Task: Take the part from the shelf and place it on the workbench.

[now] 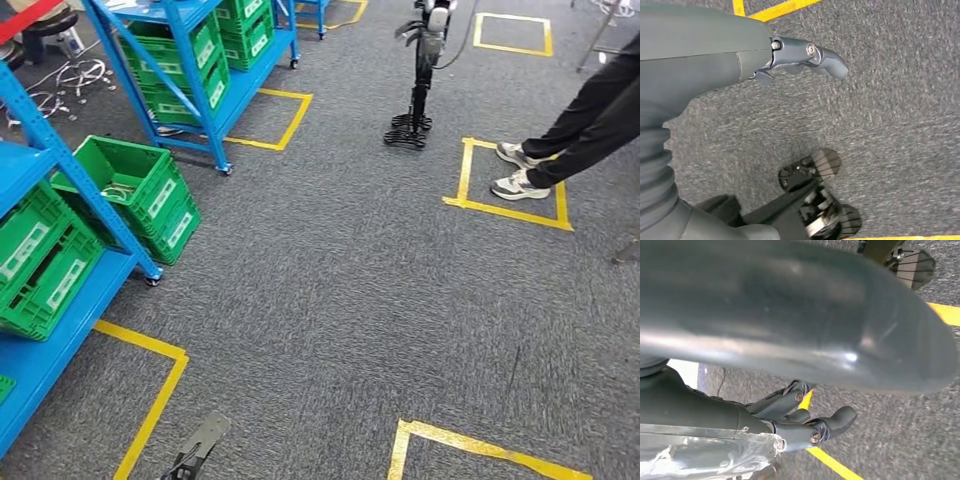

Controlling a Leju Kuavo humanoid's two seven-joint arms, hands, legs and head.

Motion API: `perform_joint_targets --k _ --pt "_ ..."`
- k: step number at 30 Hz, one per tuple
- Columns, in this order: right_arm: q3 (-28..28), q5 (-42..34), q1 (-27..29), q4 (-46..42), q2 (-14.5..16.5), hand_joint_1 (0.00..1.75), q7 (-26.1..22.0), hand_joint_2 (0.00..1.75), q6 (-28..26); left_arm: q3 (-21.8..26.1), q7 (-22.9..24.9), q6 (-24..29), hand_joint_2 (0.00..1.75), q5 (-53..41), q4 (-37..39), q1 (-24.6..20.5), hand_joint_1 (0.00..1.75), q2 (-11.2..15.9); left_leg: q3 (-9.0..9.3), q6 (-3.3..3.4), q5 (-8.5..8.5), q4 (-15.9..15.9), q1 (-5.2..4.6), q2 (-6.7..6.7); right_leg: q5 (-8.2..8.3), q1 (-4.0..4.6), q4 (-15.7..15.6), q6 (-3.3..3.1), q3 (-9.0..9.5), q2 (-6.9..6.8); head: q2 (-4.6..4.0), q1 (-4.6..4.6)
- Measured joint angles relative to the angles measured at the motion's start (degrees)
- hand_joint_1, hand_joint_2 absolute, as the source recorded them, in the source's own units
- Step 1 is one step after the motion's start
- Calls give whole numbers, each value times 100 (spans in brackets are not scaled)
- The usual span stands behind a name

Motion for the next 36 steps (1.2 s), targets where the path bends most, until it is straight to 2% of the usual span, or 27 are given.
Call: perform_joint_targets --k 2,3,4,5,7,8,9,10,11,12,13,14,16,17,18,19,20,22,23,24,25,26,27,28,30,31,36 --pt "-1 2 -9 0 -1 0 -4 0 -1 0 -13 1 175 0 0 1 0 -10 -3 82 -11 -45 -10 -83 -17 11 1 53 15 -102 0 17" --pt "-2 3 -14 -1 -2 0 -8 0 -2 1 -22 8 175 0 0 13 0 -11 -4 112 -5 -54 -3 -135 -51 1 25 87 17 -81 -1 28" --pt "-2 3 -18 -1 -3 0 -11 0 -3 1 -30 23 175 -1 0 19 0 -14 -2 148 5 -62 8 -190 -133 -12 129 121 -18 10 -1 37" --pt "-2 3 -16 -2 -4 0 -12 0 -5 2 -34 39 175 -2 0 12 0 -19 1 181 17 -70 22 -247 -272 -24 348 151 -111 137 -1 49" --pt "-3 3 -1 -2 -8 0 -11 0 -7 2 -39 59 175 -8 0 -10 0 -39 -10 222 28 -71 32 -372 -641 -37 1095 182 -459 379 -1 76" --pt "-4 3 9 -1 -10 0 -10 0 -7 3 -40 55 175 -11 0 -14 0 -48 -15 229 30 -70 31 -440 -771 -37 1452 186 -637 421 -1 80" --pt "-5 3 16 -1 -11 0 -11 0 -7 3 -42 51 175 -15 0 -10 0 -54 -16 230 32 -69 31 -509 -804 -37 1656 185 -748 440 -1 82" --pt "-5 3 20 -1 -15 0 -15 0 -7 4 -42 48 175 -20 0 -5 0 -57 -14 228 34 -68 32 -579 -722 -38 1639 179 -756 452 -1 81" --pt "-7 3 19 -2 -19 0 -22 0 -7 4 -42 45 175 -25 0 -1 0 -61 -10 222 36 -66 35 -652 -544 -44 1402 170 -656 473 -1 81" --pt "-8 3 16 -2 -26 0 -32 0 -8 4 -42 44 175 -32 0 -1 0 -66 -7 210 38 -63 40 -725 -321 -55 1019 163 -481 530 -1 82" --pt "-8 3 12 -2 -32 0 -42 0 -8 4 -42 46 175 -38 0 -5 0 -72 -10 187 41 -56 37 -793 -157 -74 627 158 -300 661 -1 84" --pt "-9 3 7 -1 -37 0 -50 0 -8 4 -42 51 175 -42 0 -13 0 -78 -28 158 45 -45 36 -860 -58 -95 325 153 -156 781 -1 84" --pt "-9 5 4 -1 -41 0 -63 0 -7 7 -42 60 175 -41 0 -22 0 -89 -83 82 75 -37 42 -969 -37 -111 91 126 -55 918 -1 83" --pt "-10 4 3 -1 -43 0 -73 0 -9 13 -42 58 175 -39 0 -19 0 -93 -107 47 95 -43 54 -1024 -30 -108 80 97 -53 872 -1 82" --pt "-11 4 2 -2 -48 0 -85 0 -13 21 -42 54 175 -37 0 -10 0 -97 -123 16 97 -42 61 -1014 -15 -105 74 60 -56 817 -1 82" --pt "-14 4 -2 -4 -53 0 -95 0 -17 29 -42 49 175 -38 0 -2 0 -101 -157 -10 47 12 56 -922 -1 -105 62 19 -54 761 -1 66" --pt "-16 4 -3 -5 -57 0 -104 0 -21 35 -42 46 175 -43 0 -4 0 -104 -240 -32 -71 181 47 -793 12 -106 46 -18 -50 698 -1 45" --pt "-17 7 5 -7 -64 0 -111 0 -23 37 -42 46 175 -51 0 -29 0 -116 -557 -63 -445 847 30 -522 16 -90 33 -67 -50 552 -1 3" --pt "-17 6 13 -7 -66 0 -109 0 -22 37 -42 47 175 -52 0 -42 0 -122 -738 -72 -606 1230 31 -481 11 -80 33 -79 -51 470 -1 -3" --pt "-18 6 17 -7 -68 0 -108 0 -22 38 -42 48 175 -48 0 -46 0 -129 -858 -75 -679 1492 31 -464 7 -73 34 -85 -51 393 -1 -3" --pt "-18 5 16 -7 -70 0 -106 0 -21 41 -39 48 175 -42 0 -43 0 -134 -885 -74 -645 1568 31 -455 2 -68 34 -90 -48 324 -1 -4" --pt "-19 4 10 -7 -70 0 -105 0 -21 46 -37 48 175 -32 0 -39 0 -136 -799 -66 -509 1421 30 -441 -4 -65 34 -89 -40 264 -1 -4" --pt "-19 4 4 -7 -70 0 -105 0 -20 55 -34 47 175 -22 0 -37 0 -137 -618 -50 -314 1097 25 -397 -12 -63 34 -83 -27 208 -1 -6" --pt "-19 3 -1 -7 -70 0 -105 0 -20 69 -32 47 175 -13 0 -42 0 -138 -396 -28 -134 704 10 -279 -25 -53 36 -69 -12 157 -1 -6" --pt "-20 0 0 -7 -70 0 -105 0 -20 96 -28 48 175 -1 0 -70 0 -142 -75 35 25 99 -34 -72 -58 -19 57 -26 -1 71 -1 -13" --pt "-20 -1 3 -7 -70 0 -105 0 -20 104 -26 48 175 2 0 -82 0 -144 -17 58 18 -17 -51 -6 -69 -2 67 -9 -4 47 -1 -15" --pt "-20 -5 6 -7 -70 0 -104 0 -20 109 -24 48 175 2 0 -94 0 -150 -26 83 6 -32 -53 -26 -73 8 71 7 -7 10 1 -6"
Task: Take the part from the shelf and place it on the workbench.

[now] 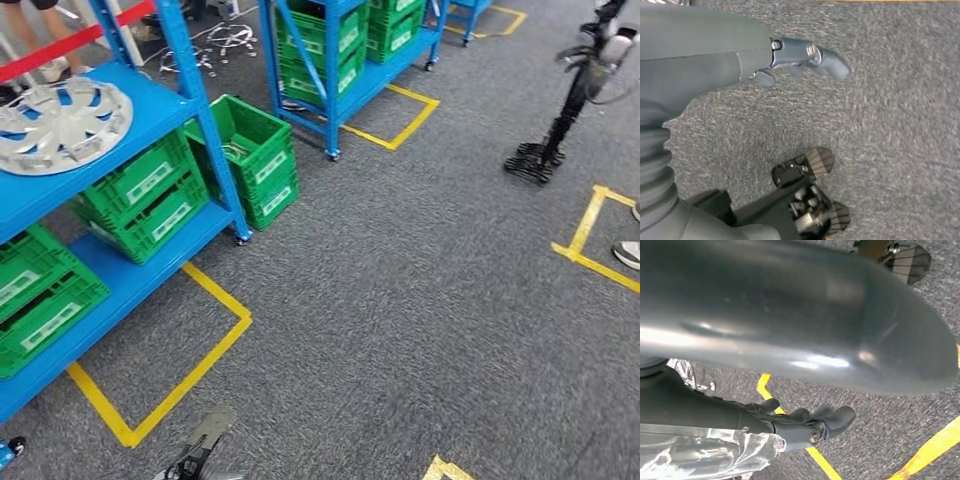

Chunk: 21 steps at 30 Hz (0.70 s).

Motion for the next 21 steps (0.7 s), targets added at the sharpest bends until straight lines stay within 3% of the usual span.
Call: perform_joint_targets --k 2,5,6,7,8,10,12,14,15,17,19,21 --pt "-1 -5 -6 0 0 0 4 0 1 9 7 3 175 -1 0 17 0 0 -15 36 9 -2 9 -66 -14 -3 -9 35 11 -51 -1 12" --pt "-8 -4 4 1 0 0 2 0 4 51 25 15 175 -17 0 26 0 -9 -14 155 46 -38 56 -400 -610 -45 1242 181 -568 301 -1 66" --pt "-10 -2 12 1 0 0 -3 0 6 63 26 16 175 -22 0 20 0 -15 -17 169 51 -36 63 -509 -731 -57 1615 205 -756 432 -1 85" --pt "-11 -2 15 1 0 0 -9 0 8 71 26 16 175 -22 0 25 0 -16 -12 162 53 -33 69 -578 -599 -65 1499 208 -719 442 -1 83" --pt "-11 1 14 1 0 0 -14 0 9 76 25 16 175 -22 0 27 0 -20 -7 149 54 -28 79 -651 -389 -81 1185 212 -583 473 -1 83" --pt "-11 6 12 2 5 0 -22 0 10 82 24 16 175 -23 0 22 0 -22 -22 93 49 6 92 -793 -56 -146 417 231 -230 737 -1 97" --pt "-11 10 11 5 13 0 -25 0 13 87 22 17 175 -27 0 19 0 -19 -77 13 71 31 94 -912 8 -185 85 194 -76 965 -1 104" --pt "-13 14 11 7 16 0 -21 0 15 94 21 18 175 -35 0 44 0 -12 -123 -62 112 11 113 -1023 10 -174 80 96 -75 902 -1 96" --pt "-15 18 10 7 16 0 -19 0 15 100 21 18 175 -39 0 64 0 -9 -143 -92 97 25 116 -996 22 -169 70 51 -70 840 -1 91" --pt "-17 26 8 7 16 0 -16 0 16 114 21 18 175 -49 0 79 0 -6 -300 -137 -111 334 101 -756 48 -169 38 -29 -57 701 -1 50" --pt "-17 32 21 7 15 0 -15 0 17 121 22 18 175 -57 0 66 0 -14 -651 -167 -481 1062 90 -490 48 -140 31 -69 -59 541 -1 11" --pt "-17 38 34 7 14 0 -14 0 17 124 27 18 175 -65 0 69 0 -20 -902 -171 -643 1596 92 -424 40 -116 31 -82 -61 375 -1 8"
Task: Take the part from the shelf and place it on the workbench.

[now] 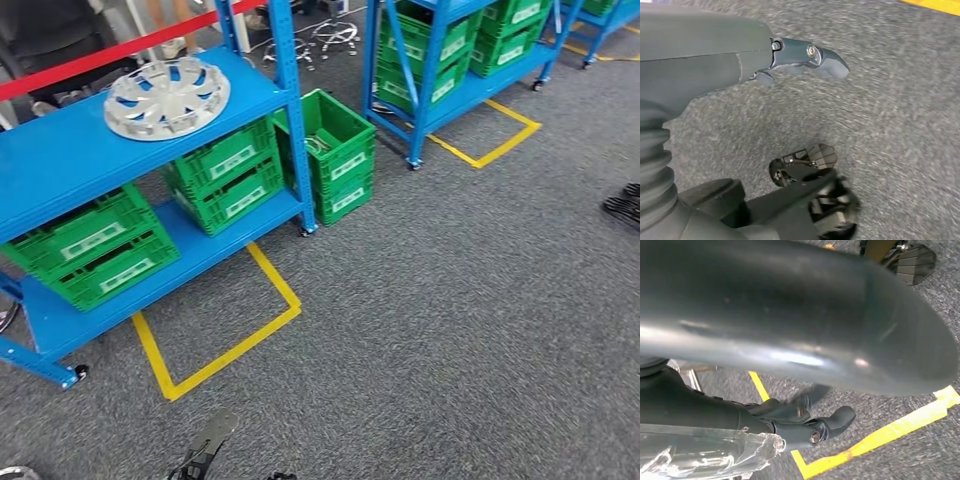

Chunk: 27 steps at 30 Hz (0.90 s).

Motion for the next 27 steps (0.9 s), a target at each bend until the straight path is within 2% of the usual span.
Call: perform_joint_targets --k 1,2,4,6,7,8,9,11,13,14,15,16,17,18,20,21,22,23,24,25,26,27 --pt "0 5 -3 0 -1 0 0 0 0 2 3 0 175 -9 0 8 0 -1 24 10 76 -23 -1 9 -3 8 0 -2 3 -70 0 0" --pt "0 13 -10 0 -1 0 0 0 0 4 6 0 175 -19 0 13 0 2 157 29 236 -251 -6 31 -6 15 0 -1 10 -130 0 -1" --pt "0 29 -23 0 -1 0 2 0 1 8 8 0 175 -36 0 -2 0 4 581 90 567 -999 -48 219 -24 39 8 23 29 -237 0 -2" --pt "0 40 -28 0 -1 0 8 0 2 9 8 0 175 -42 0 -40 0 4 832 162 671 -1482 -96 396 -44 73 15 70 35 -338 1 3" --pt "0 43 -29 0 -2 0 11 0 4 10 8 0 175 -45 0 -51 0 4 854 191 657 -1556 -114 406 -49 87 10 97 38 -391 1 8" --pt "0 46 -34 0 -2 0 13 0 5 12 8 0 175 -47 0 -49 0 5 849 224 660 -1573 -111 355 -51 87 -3 123 55 -440 1 10" --pt "0 49 -40 0 -2 0 15 0 7 14 8 0 175 -51 0 -39 0 6 856 253 672 -1593 -101 305 -68 80 0 156 69 -435 0 15" --pt "0 54 -45 -1 -2 0 14 0 8 17 8 0 175 -57 0 -41 0 7 877 310 695 -1628 -66 201 -245 65 242 221 -18 -243 0 42" --pt "0 58 -36 -1 -2 0 13 0 10 19 8 0 175 -59 0 -63 0 2 876 343 701 -1634 -47 88 -600 54 933 259 -343 -10 0 80" --pt "0 59 -27 0 -2 0 13 0 13 20 9 0 175 -60 0 -67 0 -1 873 350 702 -1634 -46 29 -744 52 1302 267 -523 31 0 87" --pt "0 60 -18 0 -1 0 13 0 14 23 11 0 175 -60 0 -61 0 -1 872 352 703 -1633 -46 -33 -795 52 1533 270 -643 51 0 89" --pt "0 61 -12 0 -1 0 11 0 15 26 13 -1 175 -60 0 -52 0 1 874 347 706 -1631 -45 -99 -729 49 1549 270 -662 62 0 87" --pt "0 61 -12 0 -1 0 9 0 15 30 15 -1 175 -61 0 -44 0 2 878 339 711 -1628 -40 -169 -557 40 1332 269 -568 81 0 87" --pt "0 61 -14 0 -1 0 6 0 15 33 16 -2 175 -63 0 -41 0 3 880 323 713 -1621 -32 -240 -335 23 957 273 -392 141 0 88" --pt "1 61 -22 0 2 0 1 0 16 38 18 -2 175 -72 0 -47 0 7 854 264 719 -1586 -30 -370 -81 -22 267 272 -61 388 0 92" --pt "1 61 -25 0 6 0 -1 0 17 40 20 -2 175 -76 0 -49 0 9 827 230 728 -1572 -30 -422 -56 -35 102 256 17 485 0 92" --pt "1 61 -27 0 9 0 -2 0 17 42 23 -2 175 -78 0 -46 0 13 799 191 746 -1570 -27 -473 -80 -33 59 225 34 526 0 91" --pt "1 60 -26 0 13 0 -2 0 17 44 27 -2 175 -79 0 -37 0 16 777 159 768 -1575 -16 -525 -70 -28 51 184 35 485 0 88" --pt "-1 58 -28 0 13 0 -2 0 18 45 29 -2 175 -79 0 -22 0 23 764 128 774 -1581 -9 -523 -56 -25 47 145 33 431 0 87" --pt "-2 58 -30 0 14 0 -3 0 19 46 31 -2 175 -80 0 -11 0 28 736 98 738 -1538 -11 -450 -43 -25 39 103 35 377 0 71" --pt "-2 58 -31 0 15 0 -3 0 20 47 32 -2 175 -81 0 -11 0 32 665 74 639 -1394 -19 -331 -33 -28 28 66 38 316 0 48" --pt "-2 60 -29 0 16 0 -4 0 20 47 32 -2 175 -84 0 -18 0 34 534 52 475 -1120 -27 -184 -31 -25 21 36 39 246 0 26"
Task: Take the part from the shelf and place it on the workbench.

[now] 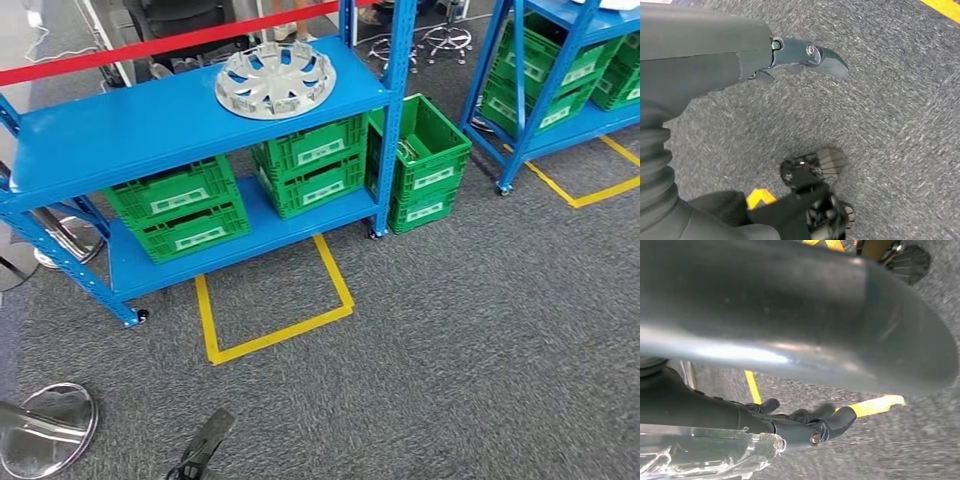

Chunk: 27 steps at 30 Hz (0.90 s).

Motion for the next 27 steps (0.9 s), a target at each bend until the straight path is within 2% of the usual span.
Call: perform_joint_targets --k 1,2,3,4,5,6,8,9,10,12,13,14,16,17,18,19,20,21,22,23,24,25,26,27 --pt "0 2 6 0 1 0 -1 0 0 0 0 0 175 -3 0 -12 0 -6 -186 -21 -198 389 -5 115 -5 10 -2 -23 -1 -75 0 -24" --pt "0 2 14 0 1 0 0 0 0 -1 0 0 175 -6 0 -19 0 -10 -381 -34 -372 796 -1 167 -10 20 -1 -35 -3 -156 0 -32" --pt "0 2 20 0 1 0 1 0 -1 -1 0 0 175 -8 0 -17 0 -14 -523 -40 -466 1099 1 188 -15 28 -1 -43 -3 -233 0 -32" --pt "0 2 19 0 1 0 3 0 -1 0 0 0 175 -8 0 -11 0 -17 -570 -37 -449 1207 2 195 -19 34 -1 -47 0 -303 0 -32" --pt "0 1 13 0 1 0 6 0 -1 1 0 0 175 -9 0 -6 0 -17 -495 -25 -323 1073 1 204 -24 40 -1 -47 7 -363 0 -32" --pt "0 1 5 0 1 0 10 0 -1 1 0 0 175 -12 0 -6 0 -17 -315 0 -131 746 -7 245 -32 44 -1 -42 20 -421 0 -32" --pt "0 1 -4 0 1 0 17 0 -1 2 -2 0 175 -24 0 -27 0 -17 114 68 162 -41 -50 451 -62 70 7 -9 45 -525 0 -37" --pt "0 1 -6 0 1 0 20 0 -2 2 -4 0 175 -30 0 -42 0 -18 246 101 215 -294 -72 537 -76 86 7 15 54 -574 0 -34" --pt "0 1 -7 0 1 0 21 0 -2 2 -5 0 175 -37 0 -52 0 -19 300 129 211 -414 -91 575 -87 100 3 41 63 -623 0 -33" --pt "0 1 -14 0 2 0 25 0 -3 3 -7 0 175 -47 0 -45 0 -16 299 183 208 -458 -88 488 -103 108 -24 95 84 -711 0 -25" --pt "0 2 -19 0 2 0 27 0 -3 4 -7 1 175 -52 0 -33 0 -14 308 213 217 -479 -74 436 -140 103 2 128 81 -667 0 -21" --pt "0 2 -21 0 3 0 28 0 -4 6 -7 1 175 -56 0 -28 0 -13 318 242 228 -500 -55 385 -231 96 122 157 34 -565 0 -12" --pt "1 3 -14 0 3 0 32 0 -5 8 -7 1 175 -60 0 -36 0 -19 330 279 237 -519 -29 281 -558 84 719 199 -232 -295 0 15" --pt "1 2 -4 0 3 0 34 0 -5 8 -7 1 175 -61 0 -40 0 -23 329 289 237 -518 -26 222 -734 82 1127 207 -430 -223 0 27" --pt "1 1 6 0 3 0 41 0 -4 8 -7 0 175 -60 0 -39 0 -27 331 292 235 -517 -25 159 -834 82 1454 213 -602 -195 0 32" --pt "1 0 14 0 3 0 49 0 -2 8 -7 0 175 -60 0 -34 0 -28 335 292 234 -515 -23 94 -826 80 1607 216 -700 -184 0 34" --pt "0 -1 18 0 3 0 55 0 -1 8 -7 0 175 -59 0 -28 0 -28 344 287 234 -513 -18 23 -696 75 1524 218 -686 -176 0 34" --pt "0 -1 17 0 2 0 61 0 1 8 -7 0 175 -58 0 -25 0 -28 355 276 233 -510 -9 -50 -479 63 1222 221 -563 -149 0 34" --pt "0 -1 15 0 2 0 62 0 2 8 -7 0 175 -58 0 -25 0 -29 361 254 230 -502 -1 -120 -256 37 814 233 -386 -58 0 37" --pt "1 0 14 1 4 0 64 0 5 9 -7 1 175 -58 0 -29 0 -28 353 223 224 -478 -1 -187 -107 6 431 240 -214 76 0 46" --pt "1 2 13 2 6 0 66 0 10 9 -8 2 175 -57 0 -34 0 -27 332 186 229 -458 -1 -250 -29 -18 177 232 -98 191 0 51" --pt "2 5 11 3 9 0 68 0 16 10 -10 3 175 -57 0 -35 0 -25 305 146 240 -449 0 -307 -19 -29 60 210 -48 274 0 58" --pt "2 6 10 4 10 0 71 0 22 13 -12 5 175 -56 0 -32 0 -22 278 108 260 -448 4 -362 -34 -21 43 171 -39 279 0 61" --pt "1 8 8 4 11 0 72 0 27 15 -14 6 175 -56 0 -23 0 -17 261 75 281 -463 16 -415 -22 -16 53 125 -43 223 0 59"
